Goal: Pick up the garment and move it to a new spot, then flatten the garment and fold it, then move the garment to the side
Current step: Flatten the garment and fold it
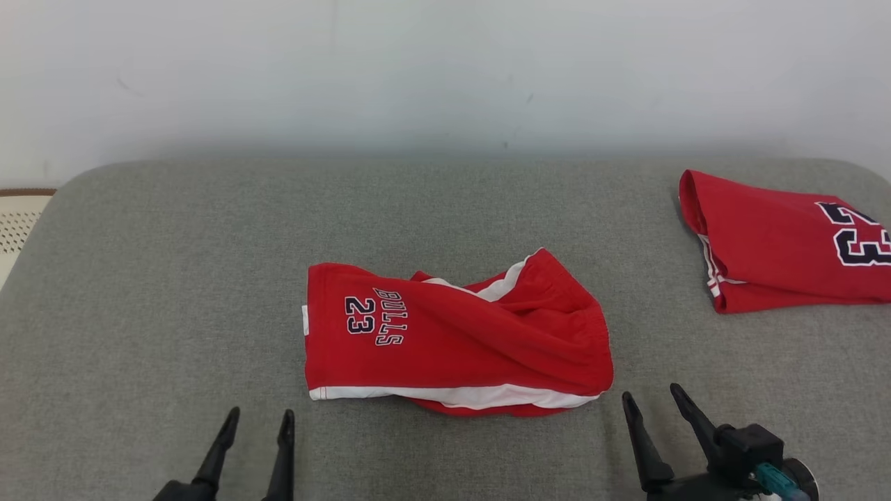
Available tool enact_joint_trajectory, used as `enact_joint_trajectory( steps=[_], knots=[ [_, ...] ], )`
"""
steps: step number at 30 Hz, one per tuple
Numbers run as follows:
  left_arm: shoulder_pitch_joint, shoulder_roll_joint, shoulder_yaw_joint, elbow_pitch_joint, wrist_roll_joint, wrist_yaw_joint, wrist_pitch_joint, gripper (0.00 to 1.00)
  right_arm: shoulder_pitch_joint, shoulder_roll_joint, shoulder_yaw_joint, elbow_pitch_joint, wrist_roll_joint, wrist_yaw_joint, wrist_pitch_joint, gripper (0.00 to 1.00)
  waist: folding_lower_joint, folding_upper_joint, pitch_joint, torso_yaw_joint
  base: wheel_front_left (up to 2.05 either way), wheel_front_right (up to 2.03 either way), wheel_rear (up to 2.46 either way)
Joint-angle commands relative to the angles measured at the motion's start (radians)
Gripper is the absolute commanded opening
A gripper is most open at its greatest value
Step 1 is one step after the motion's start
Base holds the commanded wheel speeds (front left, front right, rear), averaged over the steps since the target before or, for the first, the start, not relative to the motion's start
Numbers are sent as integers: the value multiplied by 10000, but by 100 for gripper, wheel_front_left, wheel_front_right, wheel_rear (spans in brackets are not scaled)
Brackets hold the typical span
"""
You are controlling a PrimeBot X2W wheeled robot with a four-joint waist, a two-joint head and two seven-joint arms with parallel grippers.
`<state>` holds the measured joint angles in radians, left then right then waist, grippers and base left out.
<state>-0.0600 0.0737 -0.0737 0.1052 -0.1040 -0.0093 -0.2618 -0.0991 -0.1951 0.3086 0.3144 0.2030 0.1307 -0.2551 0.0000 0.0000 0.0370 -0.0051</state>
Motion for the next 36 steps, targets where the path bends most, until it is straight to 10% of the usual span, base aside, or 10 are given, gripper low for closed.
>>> enact_joint_trajectory(
  steps=[1,29,30,31,32,36],
  knots=[
    [-146,63,-55,231,-6,-83,-41,100,-209,-90,173,136,111,1,12,100,0,0,151,-95,0,0,0],
    [-3969,375,-1549,5391,-290,-1175,-41,100,-3643,-1094,4346,3238,2373,1,-99,100,0,0,1517,-255,0,0,0],
    [-4047,376,-1605,5460,-301,-1182,-41,15,-3678,-1099,4419,3267,2450,1,-100,55,0,0,1523,-262,0,0,0],
    [-4106,344,-1631,5472,-333,-1178,-42,0,-3723,-1100,4491,3291,2512,1,-102,29,0,0,1521,-268,0,0,0],
    [-4098,310,-1671,5495,-378,-1182,-42,0,-3774,-1107,4531,3248,2554,1,-105,0,0,0,1513,-270,0,0,0],
    [-3852,301,-1757,5222,-420,-1192,-42,0,-3708,-1182,4526,2965,2713,1,-110,0,0,0,1399,-269,0,0,0]
  ],
)
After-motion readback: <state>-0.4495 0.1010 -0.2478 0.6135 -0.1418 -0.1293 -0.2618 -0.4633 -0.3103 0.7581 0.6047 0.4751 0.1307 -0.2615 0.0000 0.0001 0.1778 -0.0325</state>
